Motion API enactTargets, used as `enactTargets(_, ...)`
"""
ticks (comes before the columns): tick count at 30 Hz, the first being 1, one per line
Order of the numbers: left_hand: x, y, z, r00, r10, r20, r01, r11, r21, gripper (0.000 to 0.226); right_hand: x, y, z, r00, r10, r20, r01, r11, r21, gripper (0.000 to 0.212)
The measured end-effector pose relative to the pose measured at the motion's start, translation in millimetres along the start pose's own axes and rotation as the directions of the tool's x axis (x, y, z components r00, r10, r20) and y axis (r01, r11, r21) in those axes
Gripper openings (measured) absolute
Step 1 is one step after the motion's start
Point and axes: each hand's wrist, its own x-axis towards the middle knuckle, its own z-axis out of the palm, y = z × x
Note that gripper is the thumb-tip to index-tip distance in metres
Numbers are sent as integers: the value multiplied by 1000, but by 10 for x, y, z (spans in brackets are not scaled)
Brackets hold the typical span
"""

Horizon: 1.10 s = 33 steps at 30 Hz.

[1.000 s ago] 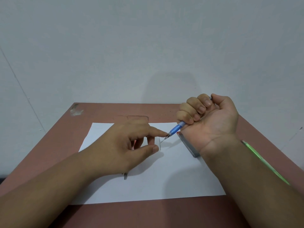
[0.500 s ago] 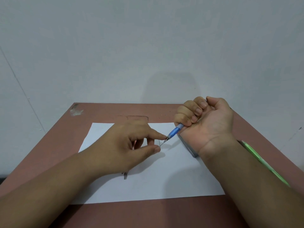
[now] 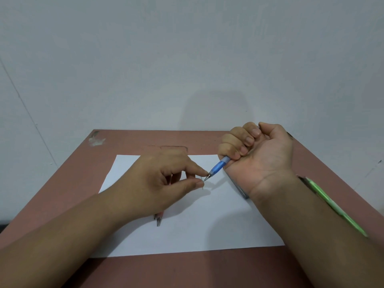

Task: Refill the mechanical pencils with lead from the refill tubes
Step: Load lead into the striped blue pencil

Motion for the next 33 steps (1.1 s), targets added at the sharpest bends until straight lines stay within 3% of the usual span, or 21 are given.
enactTargets(16, 4, -7, -3, 1000, -14, -26, 13, 1000, -25, 12, -13, 61, 21, 999, 22, 30, -23, 999, 44, 37)
enactTargets(22, -3, -61, -34, 986, -139, -87, 137, 990, -33, 7, 12, 135, 44, 999, -1, 34, 8, 979, -206, 45)
enactTargets(27, -9, -73, -69, 978, -179, -110, 177, 984, -25, 11, 10, 231, 42, 999, -40, 14, 40, 775, -631, 24)
enactTargets(31, 8, 8, -47, 991, -112, -66, 116, 991, 63, 17, -62, 233, 125, 999, -40, 13, 34, 584, -811, 14)
enactTargets(33, 32, 74, -35, 987, -147, -63, 150, 987, 52, 17, -88, 147, 174, 997, -75, 32, 63, 475, -878, 12)
